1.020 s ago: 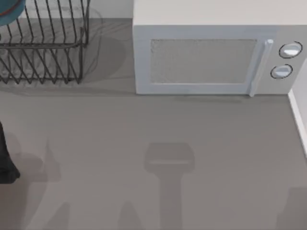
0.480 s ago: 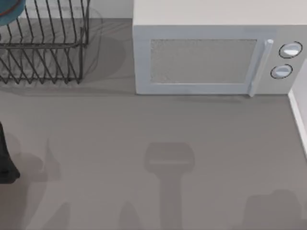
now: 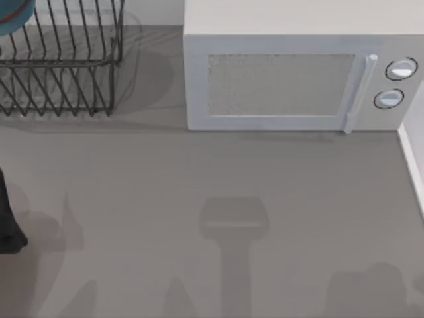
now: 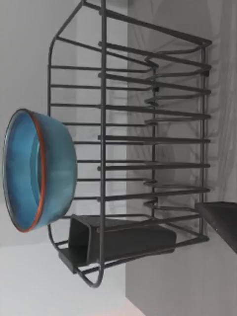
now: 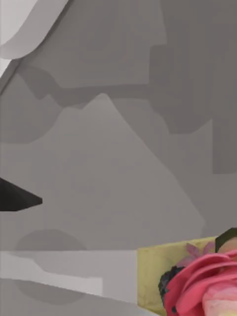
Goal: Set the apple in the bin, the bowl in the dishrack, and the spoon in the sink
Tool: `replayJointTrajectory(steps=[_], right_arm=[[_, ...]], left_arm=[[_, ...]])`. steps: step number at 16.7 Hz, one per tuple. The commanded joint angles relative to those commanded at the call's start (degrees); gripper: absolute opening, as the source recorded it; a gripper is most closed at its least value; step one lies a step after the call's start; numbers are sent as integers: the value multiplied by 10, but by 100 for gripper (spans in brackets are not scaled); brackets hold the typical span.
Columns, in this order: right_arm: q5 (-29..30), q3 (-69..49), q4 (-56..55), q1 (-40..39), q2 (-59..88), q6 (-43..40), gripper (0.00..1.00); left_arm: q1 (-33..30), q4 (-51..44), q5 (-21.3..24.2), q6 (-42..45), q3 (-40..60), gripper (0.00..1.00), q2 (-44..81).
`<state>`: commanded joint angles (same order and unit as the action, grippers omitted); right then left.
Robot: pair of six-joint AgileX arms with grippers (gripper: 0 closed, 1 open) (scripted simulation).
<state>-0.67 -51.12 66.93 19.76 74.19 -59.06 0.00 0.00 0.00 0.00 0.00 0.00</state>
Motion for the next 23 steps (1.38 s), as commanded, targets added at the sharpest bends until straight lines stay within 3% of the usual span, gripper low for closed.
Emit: replayJointTrajectory(steps=[6,18,23], right_arm=[[1,-162,60,-13,143,8,0],[2,-894,261,-79,654,75,0],[4,-1094,303,-103,793,110,0]], left_arm=[[0,0,0,0,0,100,0],[0,0,0,0,0,100,0],[0,0,0,0,0,100,0]])
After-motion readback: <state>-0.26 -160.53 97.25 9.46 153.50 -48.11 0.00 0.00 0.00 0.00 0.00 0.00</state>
